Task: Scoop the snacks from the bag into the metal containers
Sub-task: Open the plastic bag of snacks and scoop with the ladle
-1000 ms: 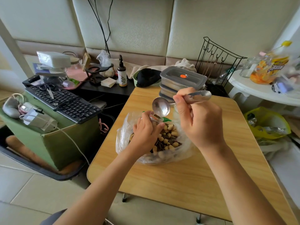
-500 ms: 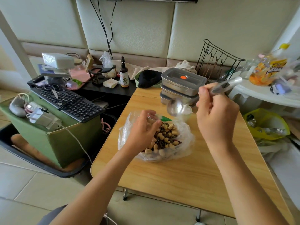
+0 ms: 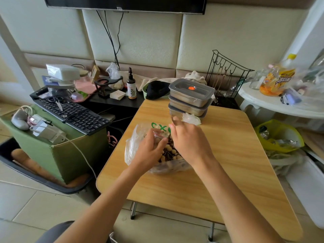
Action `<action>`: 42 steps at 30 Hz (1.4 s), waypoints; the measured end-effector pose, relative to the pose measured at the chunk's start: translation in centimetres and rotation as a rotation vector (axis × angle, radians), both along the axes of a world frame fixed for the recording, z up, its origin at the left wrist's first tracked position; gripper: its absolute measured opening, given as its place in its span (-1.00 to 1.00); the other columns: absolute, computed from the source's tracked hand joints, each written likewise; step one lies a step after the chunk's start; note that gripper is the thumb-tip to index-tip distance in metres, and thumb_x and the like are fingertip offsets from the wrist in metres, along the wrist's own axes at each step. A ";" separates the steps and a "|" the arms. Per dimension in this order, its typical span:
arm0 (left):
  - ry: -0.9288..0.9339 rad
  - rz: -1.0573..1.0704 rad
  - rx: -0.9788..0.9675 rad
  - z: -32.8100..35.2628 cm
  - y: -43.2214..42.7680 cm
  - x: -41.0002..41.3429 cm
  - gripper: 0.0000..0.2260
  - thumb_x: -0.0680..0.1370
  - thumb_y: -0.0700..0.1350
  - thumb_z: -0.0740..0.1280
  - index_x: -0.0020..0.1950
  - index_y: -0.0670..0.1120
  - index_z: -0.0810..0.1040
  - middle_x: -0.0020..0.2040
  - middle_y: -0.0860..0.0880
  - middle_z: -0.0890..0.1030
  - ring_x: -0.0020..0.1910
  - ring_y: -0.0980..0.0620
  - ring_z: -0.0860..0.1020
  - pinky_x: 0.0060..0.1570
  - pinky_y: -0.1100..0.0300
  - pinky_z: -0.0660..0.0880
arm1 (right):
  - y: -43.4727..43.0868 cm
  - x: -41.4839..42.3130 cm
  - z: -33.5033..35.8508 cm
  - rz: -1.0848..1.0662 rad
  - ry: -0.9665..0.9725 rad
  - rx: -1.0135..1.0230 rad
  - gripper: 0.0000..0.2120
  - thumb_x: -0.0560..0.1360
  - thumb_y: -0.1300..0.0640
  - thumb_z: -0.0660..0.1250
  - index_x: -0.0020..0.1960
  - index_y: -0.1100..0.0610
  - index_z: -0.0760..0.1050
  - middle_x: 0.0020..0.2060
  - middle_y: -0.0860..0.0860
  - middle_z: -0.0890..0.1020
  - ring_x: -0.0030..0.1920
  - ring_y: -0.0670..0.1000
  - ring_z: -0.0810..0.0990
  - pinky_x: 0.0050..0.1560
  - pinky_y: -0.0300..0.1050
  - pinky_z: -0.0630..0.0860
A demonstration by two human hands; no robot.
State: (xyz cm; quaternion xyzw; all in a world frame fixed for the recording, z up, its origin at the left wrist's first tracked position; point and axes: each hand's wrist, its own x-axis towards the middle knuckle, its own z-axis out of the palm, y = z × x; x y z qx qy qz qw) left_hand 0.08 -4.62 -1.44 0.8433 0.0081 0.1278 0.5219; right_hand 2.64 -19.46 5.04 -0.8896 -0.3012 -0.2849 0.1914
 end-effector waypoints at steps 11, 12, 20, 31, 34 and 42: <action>0.033 0.001 -0.027 -0.2 0.0 -0.3 -0.72 0.67 0.04 0.32 0.34 0.02 0.39 0.03 0.04 0.66 0.03 0.07 0.64 0.11 -0.04 0.62 | -2.7 1.6 -1.6 -0.212 0.369 0.439 -0.68 0.74 0.07 0.17 -0.04 0.22 0.58 -0.42 -0.02 0.59 -0.50 -0.13 0.61 -0.50 -0.21 0.57; 0.033 -0.004 -0.027 -0.1 0.0 -0.3 -0.72 0.67 0.04 0.32 0.34 0.02 0.39 0.04 0.01 0.66 0.04 0.00 0.64 0.12 -0.06 0.62 | -3.4 1.9 -1.8 -0.250 0.426 0.502 -0.68 0.73 0.06 0.19 -0.03 0.22 0.59 -0.41 0.01 0.63 -0.49 -0.13 0.63 -0.47 -0.22 0.59; 0.038 -0.041 0.104 -0.6 0.5 0.3 -0.69 0.64 0.08 0.34 0.33 0.08 0.36 0.05 0.07 0.60 0.01 0.05 0.59 0.13 -0.11 0.58 | -5.9 2.5 -0.8 -0.246 0.423 0.637 -0.73 0.71 0.01 0.25 -0.07 0.11 0.59 -0.41 0.01 0.65 -0.45 -0.09 0.65 -0.33 -0.12 0.64; 0.040 -0.043 0.251 -1.2 0.9 1.1 -0.58 0.60 0.10 0.39 0.39 0.02 0.38 0.17 0.08 0.49 0.21 -0.01 0.47 0.34 -0.16 0.40 | -6.2 3.3 -0.5 -0.292 0.423 0.629 -0.70 0.70 0.00 0.26 -0.07 0.15 0.63 -0.40 0.00 0.67 -0.45 -0.08 0.65 -0.26 -0.02 0.67; 0.018 -0.031 0.297 -1.4 1.2 1.3 -0.58 0.58 0.10 0.40 0.38 0.01 0.40 0.15 0.09 0.45 0.18 0.02 0.41 0.34 -0.14 0.36 | -6.5 3.4 -0.1 -0.355 0.429 0.692 -0.70 0.70 0.00 0.24 -0.08 0.13 0.61 -0.38 0.01 0.67 -0.47 -0.09 0.64 -0.29 -0.09 0.66; 0.039 0.000 0.435 -1.2 0.7 1.8 -0.54 0.59 0.16 0.36 0.41 -0.02 0.38 0.18 0.09 0.40 0.23 0.03 0.37 0.23 0.11 0.14 | -5.5 3.0 2.7 -0.339 0.310 0.728 -0.68 0.70 0.03 0.23 -0.13 0.14 0.61 -0.41 -0.01 0.65 -0.49 -0.10 0.62 -0.43 -0.27 0.54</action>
